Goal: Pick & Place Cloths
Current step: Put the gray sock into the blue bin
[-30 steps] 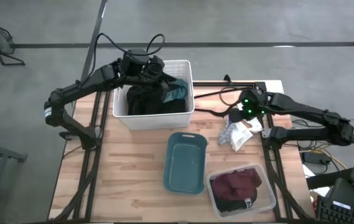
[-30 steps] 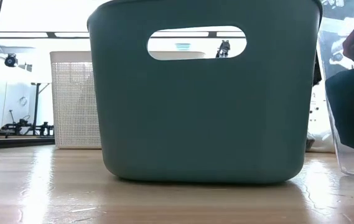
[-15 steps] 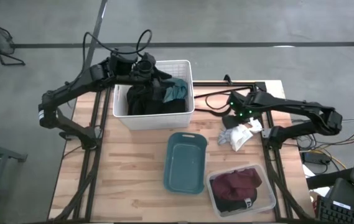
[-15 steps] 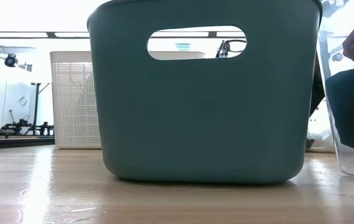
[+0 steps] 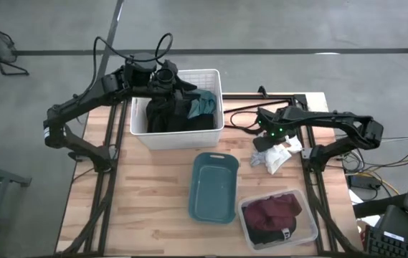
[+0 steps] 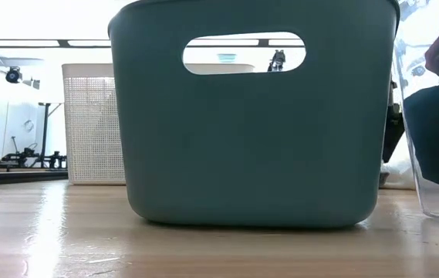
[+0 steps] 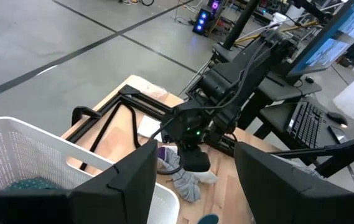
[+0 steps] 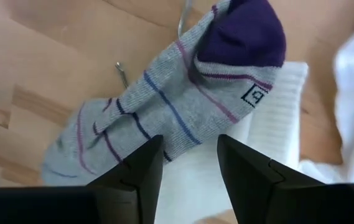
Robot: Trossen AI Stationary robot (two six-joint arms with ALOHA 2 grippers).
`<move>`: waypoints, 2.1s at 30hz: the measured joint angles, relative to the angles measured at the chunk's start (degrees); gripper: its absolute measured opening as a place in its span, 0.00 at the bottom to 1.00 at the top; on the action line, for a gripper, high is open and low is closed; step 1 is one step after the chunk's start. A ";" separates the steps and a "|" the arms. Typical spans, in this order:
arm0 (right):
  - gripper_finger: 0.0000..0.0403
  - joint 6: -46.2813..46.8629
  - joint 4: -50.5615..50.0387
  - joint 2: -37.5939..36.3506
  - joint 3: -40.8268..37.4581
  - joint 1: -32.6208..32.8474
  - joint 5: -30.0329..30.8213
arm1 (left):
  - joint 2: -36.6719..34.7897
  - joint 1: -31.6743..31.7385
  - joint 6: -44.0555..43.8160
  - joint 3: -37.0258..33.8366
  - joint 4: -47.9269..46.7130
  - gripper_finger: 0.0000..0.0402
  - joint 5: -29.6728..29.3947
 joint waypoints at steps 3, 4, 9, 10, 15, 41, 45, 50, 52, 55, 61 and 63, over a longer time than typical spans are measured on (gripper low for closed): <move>0.34 -1.63 3.04 1.53 -0.04 0.00 0.00 | 0.02 0.00 0.39 0.00 0.04 0.54 0.00; 0.33 -1.69 3.97 1.94 -0.04 0.00 -0.15 | 0.02 0.00 0.51 0.00 0.19 0.54 0.00; 0.27 -1.77 4.91 3.01 -0.04 0.00 -0.43 | 0.02 0.00 0.56 0.00 0.25 0.54 0.00; 0.26 -1.93 4.95 3.02 -0.04 0.00 -0.11 | 0.02 0.00 0.55 0.00 0.25 0.54 0.00; 0.20 -2.36 6.68 2.98 -0.04 -0.02 0.97 | 0.07 0.00 0.97 0.00 0.23 0.54 0.00; 0.02 -2.13 7.35 -4.98 0.07 0.00 -0.36 | 0.13 0.00 1.44 0.00 0.82 0.54 -0.52; 0.02 -1.76 7.41 -8.27 0.07 -0.02 0.17 | 0.13 0.00 1.66 0.00 1.12 0.54 -0.72; 0.02 1.55 7.86 -11.29 0.07 0.00 1.06 | 0.17 -0.02 1.76 0.00 3.35 0.54 -0.70; 0.02 2.20 8.91 -12.67 0.08 0.00 1.27 | 0.16 -0.01 1.79 0.00 3.47 0.54 -0.70; 0.02 3.71 10.29 -14.53 0.09 0.00 1.27 | 0.17 -0.01 1.79 0.00 3.43 0.54 -0.70; 0.02 5.87 14.68 -17.91 0.09 0.00 1.25 | 0.17 0.00 1.77 0.00 3.43 0.54 -0.70; 0.02 7.65 16.82 -18.97 0.09 0.00 1.24 | 0.17 -0.02 1.58 0.00 3.42 0.54 -0.68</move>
